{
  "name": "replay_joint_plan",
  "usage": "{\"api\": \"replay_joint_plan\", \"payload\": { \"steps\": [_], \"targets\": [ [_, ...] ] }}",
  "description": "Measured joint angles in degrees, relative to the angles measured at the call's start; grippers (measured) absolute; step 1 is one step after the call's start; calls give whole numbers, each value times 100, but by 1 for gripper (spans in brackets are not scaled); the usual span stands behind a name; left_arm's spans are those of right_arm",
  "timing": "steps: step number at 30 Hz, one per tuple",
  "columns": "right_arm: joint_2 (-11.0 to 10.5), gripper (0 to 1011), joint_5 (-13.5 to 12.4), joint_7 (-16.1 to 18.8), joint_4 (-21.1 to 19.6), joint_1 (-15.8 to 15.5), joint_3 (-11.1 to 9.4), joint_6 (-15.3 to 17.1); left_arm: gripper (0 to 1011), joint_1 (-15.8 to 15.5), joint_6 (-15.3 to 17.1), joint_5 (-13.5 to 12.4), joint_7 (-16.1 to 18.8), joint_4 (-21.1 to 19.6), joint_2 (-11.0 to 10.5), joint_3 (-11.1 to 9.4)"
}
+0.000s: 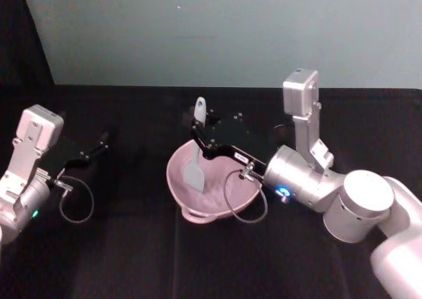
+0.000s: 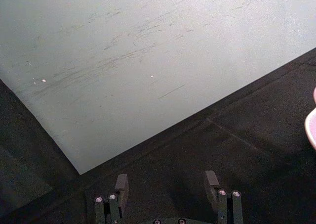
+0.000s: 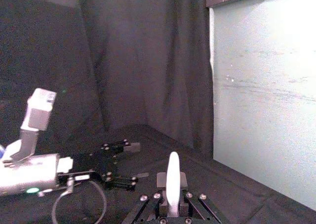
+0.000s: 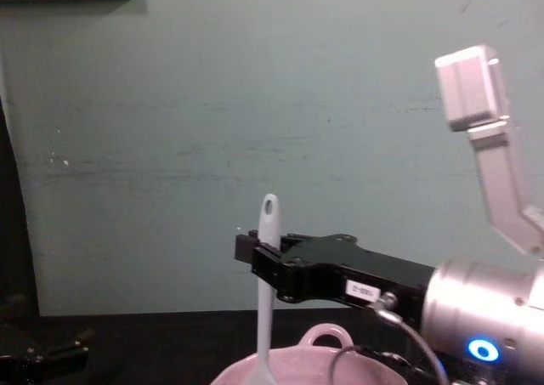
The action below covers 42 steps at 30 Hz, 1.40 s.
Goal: Use the one hand to pick up the spoon and stir the clear water in the bowl.
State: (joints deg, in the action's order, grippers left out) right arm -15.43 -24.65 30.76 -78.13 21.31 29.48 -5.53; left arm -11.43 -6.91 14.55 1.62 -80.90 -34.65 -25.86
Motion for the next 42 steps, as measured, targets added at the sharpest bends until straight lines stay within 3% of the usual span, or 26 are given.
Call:
{"api": "replay_joint_plan", "payload": {
  "steps": [9,15,21,31,37,42],
  "targets": [
    [379,117,296,-308,771,443,-28,-243,1011,0,0,0,0,0,0,0],
    [376,116,402,-422,904,551,-190,-280,1011,0,0,0,0,0,0,0],
    [47,117,370,-276,531,407,-349,-58,1011,0,0,0,0,0,0,0],
    [-411,117,112,-28,-312,-109,-353,332,1011,0,0,0,0,0,0,0],
    [-458,117,-19,52,-526,-248,-243,389,1011,0,0,0,0,0,0,0],
    [-325,117,-19,22,-504,-240,-102,293,1011,0,0,0,0,0,0,0]
  ]
}}
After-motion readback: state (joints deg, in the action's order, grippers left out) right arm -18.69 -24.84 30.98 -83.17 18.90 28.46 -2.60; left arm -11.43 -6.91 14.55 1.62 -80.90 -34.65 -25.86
